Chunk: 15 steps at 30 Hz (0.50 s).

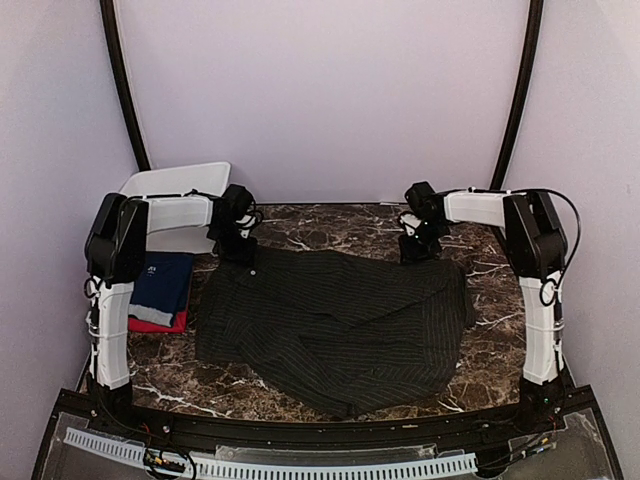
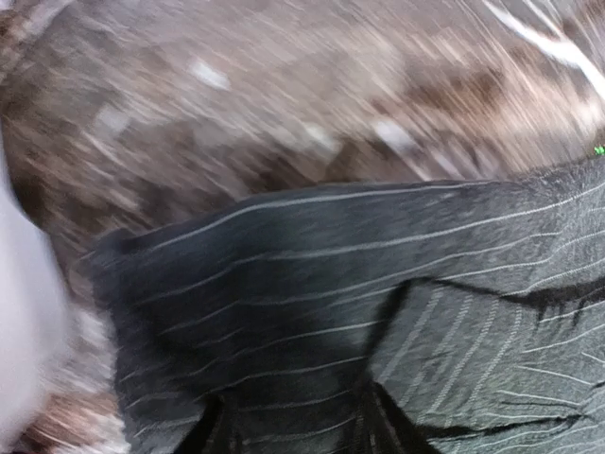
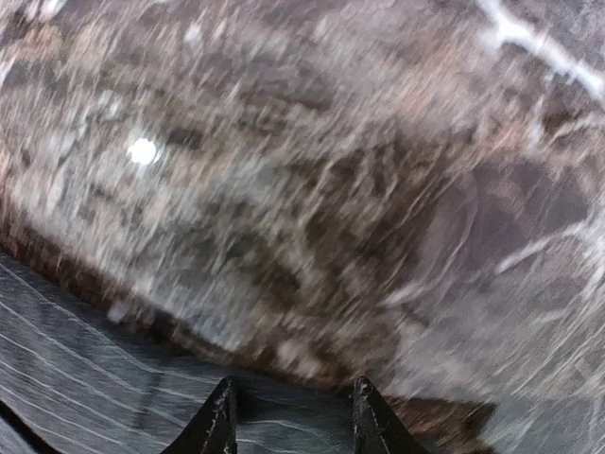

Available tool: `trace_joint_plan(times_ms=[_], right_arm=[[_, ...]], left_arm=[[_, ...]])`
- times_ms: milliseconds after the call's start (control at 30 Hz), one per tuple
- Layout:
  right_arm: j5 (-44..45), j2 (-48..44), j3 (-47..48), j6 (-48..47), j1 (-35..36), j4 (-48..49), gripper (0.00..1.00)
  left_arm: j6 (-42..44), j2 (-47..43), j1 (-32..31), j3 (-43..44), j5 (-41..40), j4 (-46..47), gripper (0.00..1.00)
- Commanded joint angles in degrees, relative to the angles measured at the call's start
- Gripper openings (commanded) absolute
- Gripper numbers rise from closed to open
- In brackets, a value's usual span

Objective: Fold and stack the mixed laundry pile
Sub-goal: Move the 1/3-folded shirt to the center of the board.

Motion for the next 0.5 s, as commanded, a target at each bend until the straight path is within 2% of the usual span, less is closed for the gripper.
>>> trace_joint_plan(times_ms=[0, 133, 300, 467], right_arm=[[2.34, 1.52, 8.04, -3.17, -1.77, -3.61, 0.40], [1.74, -2.24, 11.14, -3.78, -1.87, -6.35, 0.40], [-8.05, -16.84, -5.77, -0.60, 0.47, -0.64, 0.41], [-6.94, -22.53, -17.44, 2.96, 4.18, 1.11, 0.39]], left_arm=[[1.01, -1.45, 0.63, 6.43, -0.22, -5.22, 0.46], [1.46, -9.23, -1.46, 2.95, 2.67, -2.98, 0.51], [1.70, -18.65, -5.12, -5.51, 4.65, -0.16, 0.52], [0.90, -21.69, -8.45, -14.14, 6.09, 1.78, 0.52]])
